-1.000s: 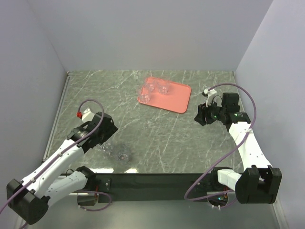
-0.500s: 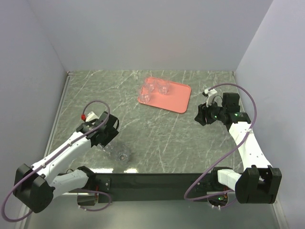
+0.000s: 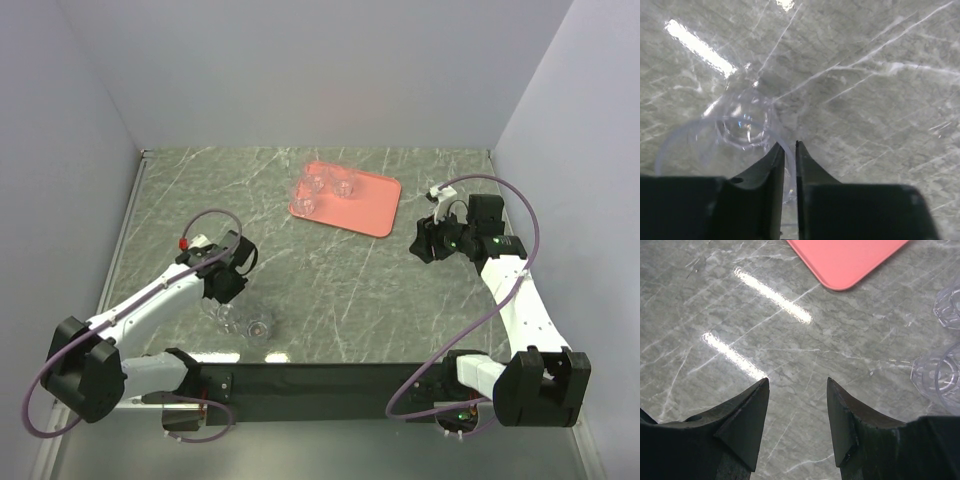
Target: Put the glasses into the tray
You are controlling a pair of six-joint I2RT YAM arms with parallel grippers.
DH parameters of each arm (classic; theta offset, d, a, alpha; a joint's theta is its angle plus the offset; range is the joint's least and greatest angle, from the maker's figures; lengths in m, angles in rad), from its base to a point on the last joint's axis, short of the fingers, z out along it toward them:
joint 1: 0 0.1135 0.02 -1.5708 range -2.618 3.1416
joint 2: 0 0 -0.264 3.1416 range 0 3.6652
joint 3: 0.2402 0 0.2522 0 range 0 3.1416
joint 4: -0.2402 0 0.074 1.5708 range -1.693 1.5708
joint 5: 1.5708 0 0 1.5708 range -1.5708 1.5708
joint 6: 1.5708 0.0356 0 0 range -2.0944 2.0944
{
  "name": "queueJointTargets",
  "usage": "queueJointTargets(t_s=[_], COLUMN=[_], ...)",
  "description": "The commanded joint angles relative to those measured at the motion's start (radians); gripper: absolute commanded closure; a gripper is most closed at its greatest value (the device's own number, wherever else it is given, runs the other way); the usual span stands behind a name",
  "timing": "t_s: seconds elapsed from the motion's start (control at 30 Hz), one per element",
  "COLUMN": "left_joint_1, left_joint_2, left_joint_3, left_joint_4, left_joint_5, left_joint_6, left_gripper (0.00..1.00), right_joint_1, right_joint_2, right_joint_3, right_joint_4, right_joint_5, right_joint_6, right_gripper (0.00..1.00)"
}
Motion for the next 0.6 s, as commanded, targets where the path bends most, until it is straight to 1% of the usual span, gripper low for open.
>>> queueJointTargets(t_s=[0.0, 0.03, 0.17, 0.23, 0.37, 0.4, 0.43, 0.47, 0.5, 0.53, 0.57], left_joint_1=[0.005, 0.005, 0.005, 0.005, 0.005, 0.003, 0.005, 0.005, 0.005, 0.005, 0.005], left_joint_2=[0.015, 0.026, 0.036, 0.032, 0.001, -0.005, -0.016, -0.016, -0.014, -0.005, 0.006], left_joint_3=[0.052, 0.063, 0.091, 0.109, 0.129, 0.135, 0.140, 0.141, 0.155, 0.161, 0.169], left_joint_4=[-0.022, -0.026, -0.023, 0.006, 0.125, 0.154, 0.220, 0.250, 0.274, 0.326, 0.351], left_joint_5=[-0.040, -0.049, -0.088, -0.092, -0.069, -0.056, -0.021, 0.004, 0.026, 0.090, 0.134], left_joint_6=[0.026, 0.032, 0.107, 0.148, 0.337, 0.377, 0.418, 0.499, 0.532, 0.616, 0.665], left_gripper=[0.87, 0.92, 0.99, 1.00, 1.00, 1.00, 1.00, 1.00, 1.00, 1.00, 1.00], right_joint_1=[-0.010, -0.010, -0.011, -0.011, -0.013, -0.013, -0.014, -0.014, -0.013, -0.013, -0.013], right_joint_2=[-0.017, -0.018, -0.017, -0.015, -0.017, -0.017, -0.018, -0.018, -0.018, -0.018, -0.017], right_joint_3=[-0.004, -0.004, -0.004, -0.004, -0.004, -0.004, -0.004, -0.004, -0.004, -0.004, -0.004], right_joint_4=[0.029, 0.029, 0.029, 0.028, 0.028, 0.028, 0.028, 0.026, 0.026, 0.026, 0.028], right_joint_5=[-0.012, -0.014, -0.012, -0.015, -0.015, -0.015, -0.015, -0.015, -0.015, -0.015, -0.015], right_joint_6=[-0.008, -0.010, -0.011, -0.011, -0.011, -0.013, -0.013, -0.013, -0.013, -0.013, -0.013], right_gripper=[0.43, 0.43, 0.43, 0.43, 0.43, 0.43, 0.43, 0.43, 0.43, 0.43, 0.43])
